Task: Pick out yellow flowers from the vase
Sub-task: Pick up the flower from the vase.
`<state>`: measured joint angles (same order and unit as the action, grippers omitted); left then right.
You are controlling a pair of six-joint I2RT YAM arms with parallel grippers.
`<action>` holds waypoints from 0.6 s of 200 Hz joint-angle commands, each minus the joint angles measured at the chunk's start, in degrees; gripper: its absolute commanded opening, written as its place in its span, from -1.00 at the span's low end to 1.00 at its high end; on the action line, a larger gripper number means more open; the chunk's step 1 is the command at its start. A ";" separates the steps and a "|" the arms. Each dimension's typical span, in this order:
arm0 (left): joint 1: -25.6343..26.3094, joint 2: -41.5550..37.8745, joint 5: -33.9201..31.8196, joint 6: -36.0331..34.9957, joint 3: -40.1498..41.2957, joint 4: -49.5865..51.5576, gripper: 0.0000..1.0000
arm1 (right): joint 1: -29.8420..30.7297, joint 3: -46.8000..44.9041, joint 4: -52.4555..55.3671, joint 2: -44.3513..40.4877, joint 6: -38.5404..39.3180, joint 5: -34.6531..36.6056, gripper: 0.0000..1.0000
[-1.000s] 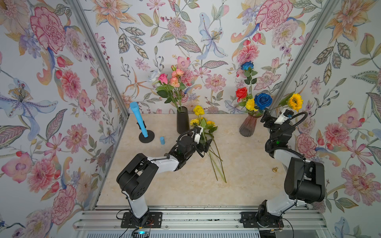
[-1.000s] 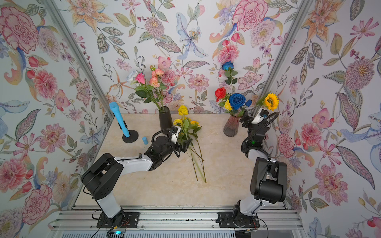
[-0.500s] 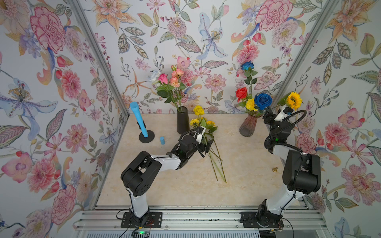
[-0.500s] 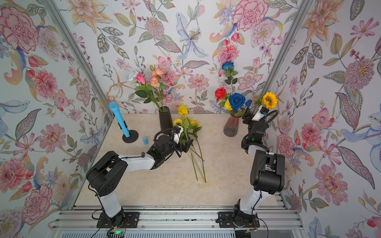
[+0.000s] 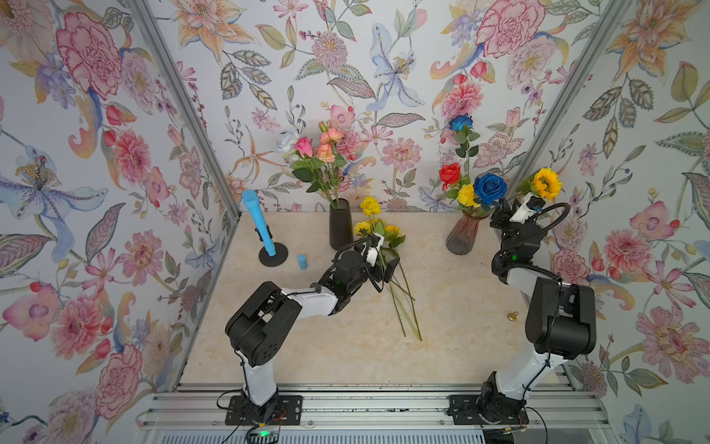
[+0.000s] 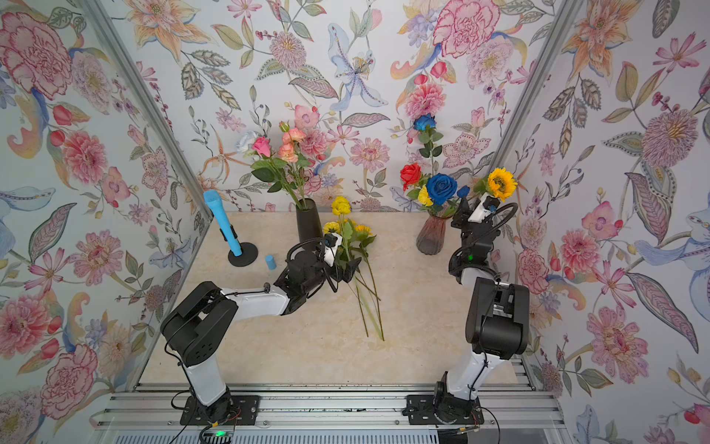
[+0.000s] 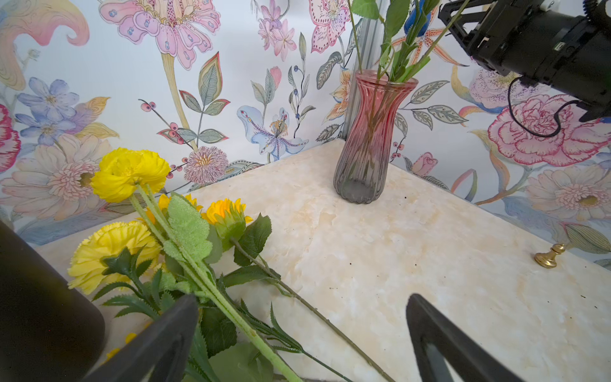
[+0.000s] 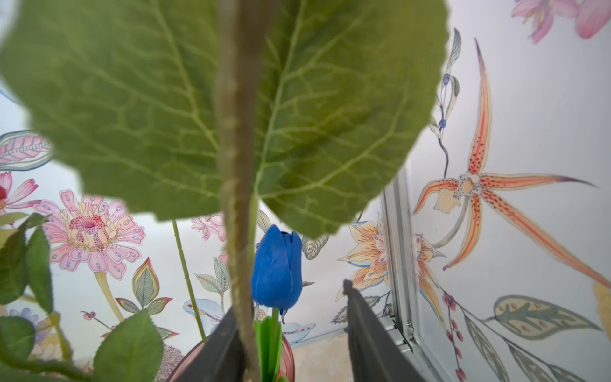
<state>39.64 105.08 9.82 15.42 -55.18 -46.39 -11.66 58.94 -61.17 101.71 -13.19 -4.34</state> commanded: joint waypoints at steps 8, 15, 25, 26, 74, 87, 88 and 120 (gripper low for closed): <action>-0.57 1.70 1.47 -0.13 -1.69 -1.86 0.99 | 0.21 1.62 -2.05 0.18 -0.12 -0.87 -0.32; -0.52 1.62 1.58 -0.13 -1.69 -1.94 0.99 | 0.24 1.70 -1.92 0.07 -0.14 -0.98 -0.39; -0.55 1.47 1.60 -0.13 -1.60 -2.11 0.99 | 0.32 1.79 -1.73 -0.08 -0.16 -1.09 -0.49; -0.54 1.50 1.60 -0.13 -1.56 -2.07 0.99 | 0.32 1.79 -1.66 -0.09 -0.17 -1.15 -0.50; -0.53 1.09 1.69 0.23 -0.90 -2.28 0.99 | 0.90 1.97 -0.41 -1.19 0.20 -1.38 -0.78; -0.54 0.89 1.82 0.41 -0.81 -2.30 0.99 | 1.20 1.80 -0.02 -1.68 0.42 -1.23 -0.84; -0.53 0.86 1.84 0.45 -0.81 -2.30 0.99 | 1.20 1.80 -0.01 -1.78 0.44 -1.21 -0.84; -0.44 -0.05 1.84 0.48 -0.07 -2.56 0.99 | 1.81 1.10 1.24 -4.23 2.02 -1.04 -0.93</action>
<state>39.64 105.86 10.35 15.46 -55.18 -46.83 -10.20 58.96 -60.10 101.01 -13.06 -5.58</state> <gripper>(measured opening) 0.996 0.072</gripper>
